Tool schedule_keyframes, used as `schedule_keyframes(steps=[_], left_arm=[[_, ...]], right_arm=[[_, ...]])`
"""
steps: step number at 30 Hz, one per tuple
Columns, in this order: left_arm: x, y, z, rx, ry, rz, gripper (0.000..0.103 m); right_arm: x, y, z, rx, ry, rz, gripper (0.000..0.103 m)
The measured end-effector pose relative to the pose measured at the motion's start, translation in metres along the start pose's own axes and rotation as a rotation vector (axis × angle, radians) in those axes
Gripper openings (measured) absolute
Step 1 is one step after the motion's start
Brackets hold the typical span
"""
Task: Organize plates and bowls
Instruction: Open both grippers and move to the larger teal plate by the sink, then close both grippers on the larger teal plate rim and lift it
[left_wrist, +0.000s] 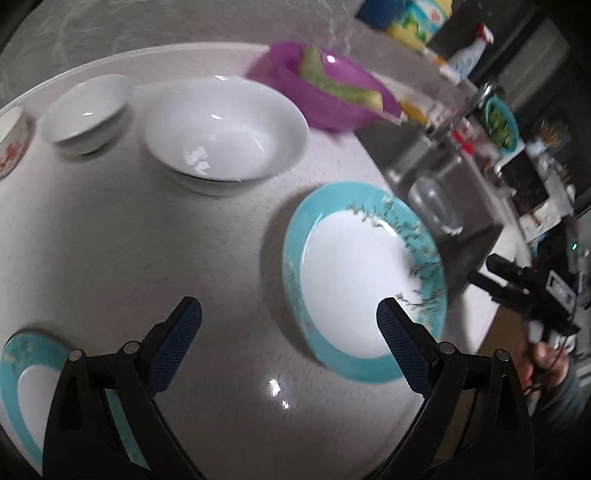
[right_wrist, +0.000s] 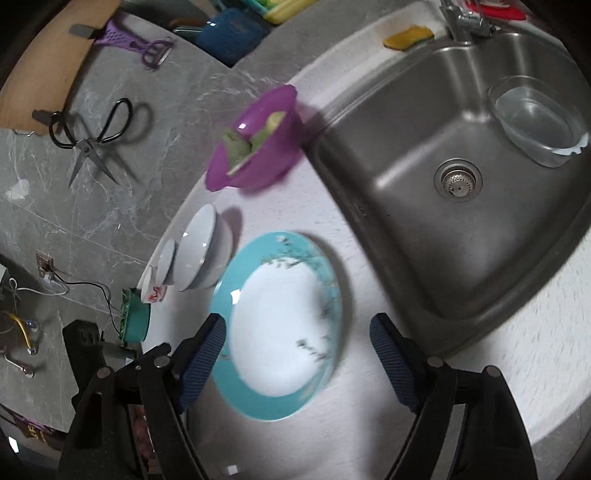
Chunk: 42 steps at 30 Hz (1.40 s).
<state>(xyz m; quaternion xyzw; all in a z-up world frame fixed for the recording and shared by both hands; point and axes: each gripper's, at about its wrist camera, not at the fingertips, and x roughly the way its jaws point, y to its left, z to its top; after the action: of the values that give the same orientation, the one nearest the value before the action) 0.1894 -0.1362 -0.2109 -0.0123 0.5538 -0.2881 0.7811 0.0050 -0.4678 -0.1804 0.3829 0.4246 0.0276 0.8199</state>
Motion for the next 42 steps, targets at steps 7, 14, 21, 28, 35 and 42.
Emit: schedule_keyframes(steps=[7, 14, 21, 28, 35, 42], left_arm=[[0.047, 0.006, 0.002, -0.042, 0.08, 0.037, 0.094], [0.071, 0.01, 0.007, -0.064, 0.116, 0.053, 0.055], [0.079, -0.003, 0.011, -0.033, 0.152, 0.046, 0.02], [0.08, -0.007, 0.014, -0.02, 0.153, 0.041, 0.015], [0.065, -0.004, 0.009, -0.032, 0.116, 0.05, 0.014], [0.03, 0.01, 0.001, -0.06, 0.06, 0.054, 0.013]], right_arm=[[0.039, -0.02, 0.007, 0.001, 0.126, 0.087, 0.075], [0.062, -0.028, 0.01, 0.011, 0.203, 0.125, 0.066], [0.075, -0.019, 0.008, -0.029, 0.273, 0.13, 0.039], [0.078, -0.028, 0.01, -0.001, 0.282, 0.075, 0.01], [0.075, -0.012, 0.011, -0.044, 0.281, 0.024, 0.01], [0.07, 0.016, 0.005, -0.111, 0.279, 0.025, 0.01]])
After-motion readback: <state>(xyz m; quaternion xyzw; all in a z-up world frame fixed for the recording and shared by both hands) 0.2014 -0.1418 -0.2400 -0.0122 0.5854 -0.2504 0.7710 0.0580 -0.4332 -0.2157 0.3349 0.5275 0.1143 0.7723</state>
